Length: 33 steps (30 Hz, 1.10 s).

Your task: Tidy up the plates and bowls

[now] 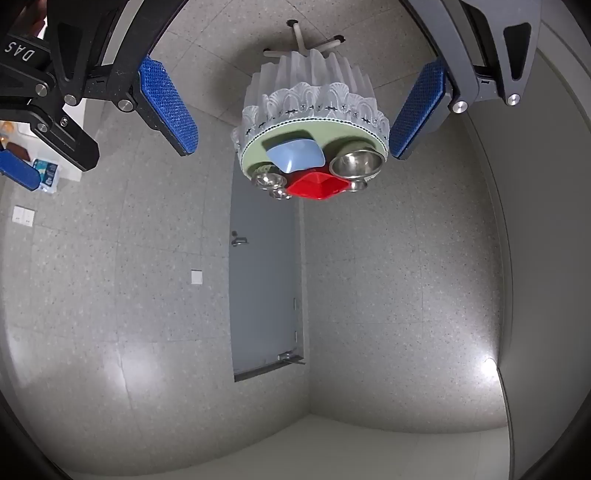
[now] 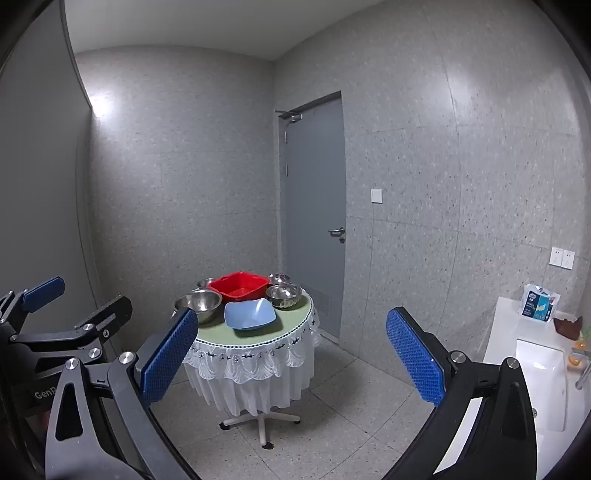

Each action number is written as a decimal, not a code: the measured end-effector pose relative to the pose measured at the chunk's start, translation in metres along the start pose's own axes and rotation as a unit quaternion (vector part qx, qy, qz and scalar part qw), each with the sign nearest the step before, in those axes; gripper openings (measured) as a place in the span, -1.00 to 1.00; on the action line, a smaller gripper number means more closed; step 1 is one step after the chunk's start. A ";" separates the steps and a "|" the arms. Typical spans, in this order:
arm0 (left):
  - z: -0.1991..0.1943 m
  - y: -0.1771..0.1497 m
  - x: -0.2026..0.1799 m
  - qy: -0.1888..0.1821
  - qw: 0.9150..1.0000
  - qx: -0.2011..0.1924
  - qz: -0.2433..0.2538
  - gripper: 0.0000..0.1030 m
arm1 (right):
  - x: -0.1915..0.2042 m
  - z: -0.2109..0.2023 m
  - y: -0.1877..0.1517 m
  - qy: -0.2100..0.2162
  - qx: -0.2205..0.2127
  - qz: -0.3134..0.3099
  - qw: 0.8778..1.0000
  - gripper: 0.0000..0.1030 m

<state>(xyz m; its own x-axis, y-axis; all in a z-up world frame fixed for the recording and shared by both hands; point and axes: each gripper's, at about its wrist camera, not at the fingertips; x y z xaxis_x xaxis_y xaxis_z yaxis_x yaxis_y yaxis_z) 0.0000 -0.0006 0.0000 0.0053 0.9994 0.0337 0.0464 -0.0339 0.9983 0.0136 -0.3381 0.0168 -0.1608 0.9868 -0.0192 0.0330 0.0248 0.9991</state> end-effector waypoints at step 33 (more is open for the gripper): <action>0.018 -0.008 -0.009 0.003 1.000 0.000 -0.009 0.99 | -0.007 0.016 -0.006 0.000 0.006 -0.003 1.000 1.00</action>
<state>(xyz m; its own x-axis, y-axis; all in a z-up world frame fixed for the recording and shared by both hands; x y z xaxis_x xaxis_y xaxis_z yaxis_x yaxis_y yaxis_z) 0.0180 -0.0094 -0.0087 -0.0017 0.9999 0.0155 0.0455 -0.0154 0.9988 0.0306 -0.3428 0.0108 -0.1619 0.9865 -0.0242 0.0438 0.0317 0.9985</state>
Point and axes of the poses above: each gripper's, at about its wrist camera, not at the fingertips, and z roughly the way its jaws point, x to its left, y to its top, and after that the axes turned 13 degrees about -x, right-handed
